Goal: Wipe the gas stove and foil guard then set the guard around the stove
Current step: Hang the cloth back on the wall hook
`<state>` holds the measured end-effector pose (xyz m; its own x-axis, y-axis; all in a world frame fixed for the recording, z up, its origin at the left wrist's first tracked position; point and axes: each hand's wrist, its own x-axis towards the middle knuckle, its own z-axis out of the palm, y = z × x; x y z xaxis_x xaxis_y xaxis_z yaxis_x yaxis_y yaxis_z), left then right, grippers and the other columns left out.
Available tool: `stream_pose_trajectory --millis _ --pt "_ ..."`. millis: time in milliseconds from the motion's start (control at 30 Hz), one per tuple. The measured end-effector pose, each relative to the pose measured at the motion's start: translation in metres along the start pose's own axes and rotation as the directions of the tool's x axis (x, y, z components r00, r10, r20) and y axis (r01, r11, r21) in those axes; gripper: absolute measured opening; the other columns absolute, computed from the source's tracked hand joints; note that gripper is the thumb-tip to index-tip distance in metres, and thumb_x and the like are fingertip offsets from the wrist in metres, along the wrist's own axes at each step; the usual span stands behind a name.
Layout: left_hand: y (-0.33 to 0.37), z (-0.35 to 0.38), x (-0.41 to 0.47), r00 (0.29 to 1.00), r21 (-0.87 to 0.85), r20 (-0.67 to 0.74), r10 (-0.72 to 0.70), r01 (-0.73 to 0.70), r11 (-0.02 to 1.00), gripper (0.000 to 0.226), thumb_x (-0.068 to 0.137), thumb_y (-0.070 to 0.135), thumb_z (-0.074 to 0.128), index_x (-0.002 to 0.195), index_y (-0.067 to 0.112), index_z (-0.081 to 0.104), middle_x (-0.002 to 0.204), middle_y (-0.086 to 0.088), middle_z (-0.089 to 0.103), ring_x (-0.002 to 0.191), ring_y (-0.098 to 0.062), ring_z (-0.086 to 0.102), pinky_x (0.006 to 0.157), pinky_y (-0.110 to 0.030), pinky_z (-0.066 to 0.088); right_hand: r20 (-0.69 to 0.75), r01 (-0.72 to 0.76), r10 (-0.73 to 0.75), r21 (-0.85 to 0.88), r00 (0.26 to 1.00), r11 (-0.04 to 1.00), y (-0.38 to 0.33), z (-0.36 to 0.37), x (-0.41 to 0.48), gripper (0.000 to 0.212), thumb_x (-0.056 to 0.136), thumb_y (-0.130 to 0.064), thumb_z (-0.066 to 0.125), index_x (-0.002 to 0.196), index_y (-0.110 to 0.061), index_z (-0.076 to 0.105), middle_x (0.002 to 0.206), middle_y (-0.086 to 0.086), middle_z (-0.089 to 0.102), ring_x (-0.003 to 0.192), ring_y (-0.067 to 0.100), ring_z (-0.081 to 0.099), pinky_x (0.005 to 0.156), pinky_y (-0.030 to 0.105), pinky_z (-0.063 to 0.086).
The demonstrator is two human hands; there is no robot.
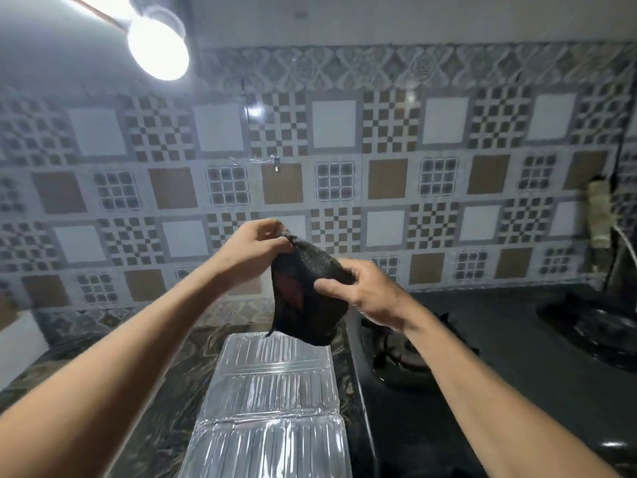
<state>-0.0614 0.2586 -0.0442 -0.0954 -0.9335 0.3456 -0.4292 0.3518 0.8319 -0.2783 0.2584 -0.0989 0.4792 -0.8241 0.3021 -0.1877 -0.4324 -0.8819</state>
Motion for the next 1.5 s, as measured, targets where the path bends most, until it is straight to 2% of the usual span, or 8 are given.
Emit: stream_pose_trajectory --millis 267,500,833,933,1067,1167,1300,1500 --pt "-0.007 -0.026 0.077 1.000 0.001 -0.013 0.023 -0.023 1.000 0.029 0.091 -0.008 0.055 0.103 0.019 0.060 0.090 -0.004 0.066 0.078 -0.019 0.062 0.069 -0.035 0.050 -0.064 0.048 -0.058 -0.155 0.996 0.987 0.006 -0.067 0.103 0.010 0.097 -0.022 0.059 0.104 -0.017 0.064 0.091 0.006 0.070 0.087 0.012 0.065 0.081 0.031 0.048" --pt "-0.011 -0.038 0.145 0.995 0.131 -0.093 0.021 -0.009 0.991 0.024 0.094 0.008 0.062 0.102 0.023 0.079 0.102 0.000 0.077 0.099 -0.020 0.071 0.088 -0.033 0.057 0.042 0.212 -0.209 -0.271 0.977 0.939 -0.003 -0.100 0.197 0.019 0.098 -0.025 0.057 0.103 -0.041 0.066 0.109 0.003 0.068 0.101 0.016 0.064 0.094 0.049 0.052" --pt "-0.038 -0.068 0.214 0.977 0.606 0.015 0.213 -0.178 0.775 0.044 0.079 0.006 0.078 0.117 0.027 0.072 0.081 0.028 0.067 0.083 0.004 0.064 0.072 -0.006 0.044 0.225 0.364 -0.298 -0.374 0.928 0.853 0.013 -0.120 0.297 0.039 0.089 -0.013 0.069 0.121 -0.035 0.067 0.118 -0.019 0.064 0.106 -0.004 0.056 0.087 0.011 0.040" --pt "-0.049 -0.078 0.244 0.935 0.791 -0.009 0.356 -0.211 0.574 0.045 0.081 0.007 0.075 0.121 0.028 0.069 0.081 0.017 0.050 0.074 -0.002 0.051 0.069 -0.011 0.039 0.151 0.383 -0.358 -0.512 0.921 0.769 0.015 -0.115 0.328 0.034 0.093 -0.018 0.065 0.124 -0.031 0.066 0.121 -0.009 0.066 0.106 -0.001 0.052 0.077 0.006 0.035" --pt "-0.059 -0.085 0.288 0.888 0.507 -0.378 0.261 -0.037 0.861 0.038 0.086 0.005 0.066 0.116 -0.013 0.054 0.075 -0.007 0.053 0.066 -0.017 0.056 0.065 -0.028 0.048 0.178 0.423 -0.471 -0.764 0.864 0.488 0.013 -0.101 0.371 0.034 0.099 -0.024 0.055 0.133 -0.024 0.060 0.106 -0.002 0.058 0.102 0.020 0.057 0.073 0.022 0.033" --pt "-0.075 -0.081 0.307 0.862 0.474 -0.469 0.193 0.061 0.879 0.029 0.091 0.037 0.065 0.087 0.010 0.053 0.072 -0.001 0.057 0.059 -0.010 0.056 0.054 -0.026 0.042 0.133 0.352 -0.528 -0.873 0.839 0.338 0.017 -0.090 0.393 0.021 0.097 -0.044 0.046 0.103 -0.025 0.054 0.098 -0.002 0.059 0.089 0.024 0.059 0.061 0.034 0.034" --pt "-0.101 -0.071 0.302 0.837 0.467 -0.511 0.196 0.078 0.881 0.039 0.087 0.062 0.056 0.078 0.024 0.049 0.081 -0.001 0.061 0.072 -0.020 0.057 0.059 -0.031 0.038 0.113 0.287 -0.577 -0.932 0.809 0.220 0.038 -0.078 0.393 0.044 0.099 -0.020 0.052 0.141 -0.018 0.043 0.128 0.009 0.048 0.116 0.029 0.046 0.087 0.036 0.037" --pt "-0.123 -0.059 0.290 0.879 0.647 -0.403 0.254 0.077 0.759 0.033 0.096 0.052 0.050 0.100 0.020 0.060 0.090 -0.002 0.058 0.078 -0.022 0.059 0.062 -0.037 0.049 0.159 0.294 -0.500 -0.934 0.851 0.202 0.072 -0.079 0.386 0.058 0.095 -0.022 0.060 0.149 -0.019 0.037 0.126 0.008 0.049 0.114 0.031 0.048 0.084 0.036 0.041"
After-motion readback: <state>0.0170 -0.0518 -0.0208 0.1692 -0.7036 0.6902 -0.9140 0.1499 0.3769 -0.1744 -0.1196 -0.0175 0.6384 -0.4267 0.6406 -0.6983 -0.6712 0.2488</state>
